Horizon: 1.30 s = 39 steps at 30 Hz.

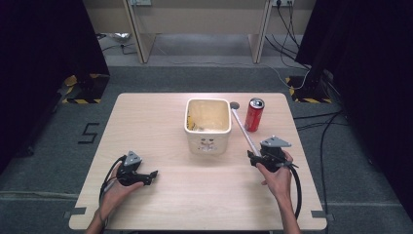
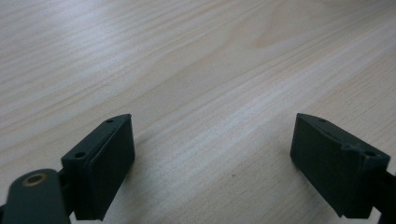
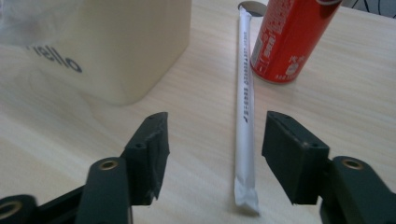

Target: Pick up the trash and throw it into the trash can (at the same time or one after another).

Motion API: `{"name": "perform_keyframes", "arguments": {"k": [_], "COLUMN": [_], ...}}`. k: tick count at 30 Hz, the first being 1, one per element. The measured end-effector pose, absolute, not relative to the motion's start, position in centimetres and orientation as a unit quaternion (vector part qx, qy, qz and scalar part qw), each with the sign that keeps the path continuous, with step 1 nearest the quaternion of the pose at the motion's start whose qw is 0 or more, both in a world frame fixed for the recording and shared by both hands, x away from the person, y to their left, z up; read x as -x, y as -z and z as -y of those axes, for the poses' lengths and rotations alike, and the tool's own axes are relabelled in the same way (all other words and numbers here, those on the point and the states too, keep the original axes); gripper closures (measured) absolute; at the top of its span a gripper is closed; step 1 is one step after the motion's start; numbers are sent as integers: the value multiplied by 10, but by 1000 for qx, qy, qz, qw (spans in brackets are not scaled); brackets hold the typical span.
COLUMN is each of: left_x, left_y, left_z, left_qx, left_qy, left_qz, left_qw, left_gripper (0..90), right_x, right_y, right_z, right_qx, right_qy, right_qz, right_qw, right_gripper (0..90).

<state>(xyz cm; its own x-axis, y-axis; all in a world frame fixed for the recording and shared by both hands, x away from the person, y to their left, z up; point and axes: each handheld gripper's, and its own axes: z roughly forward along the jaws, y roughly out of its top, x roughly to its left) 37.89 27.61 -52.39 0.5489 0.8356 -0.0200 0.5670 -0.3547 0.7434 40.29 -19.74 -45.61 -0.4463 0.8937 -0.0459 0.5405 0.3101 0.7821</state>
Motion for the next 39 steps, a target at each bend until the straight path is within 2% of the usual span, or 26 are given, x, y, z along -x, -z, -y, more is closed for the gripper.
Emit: {"name": "perform_keyframes", "arguments": {"k": [18,31,39], "left_x": [-379,-379,-379], "left_y": [524,524,524], "left_z": [-276,-276,-276], "left_qx": [-802,-802,-802], "left_qy": [-185,-185,-185], "left_qz": [-437,-437,-437], "left_qw": [363,363,362], "left_gripper": [128,128,128], "right_x": [-463,-488,-496], "right_y": [465,487,498], "right_z": [190,186,187], "right_qx": [-490,-499,-503], "right_qy": [-348,-314,-310], "right_qz": [-768,-778,-779], "right_qw": [221,215,211], "right_gripper": [582,605,678]}}
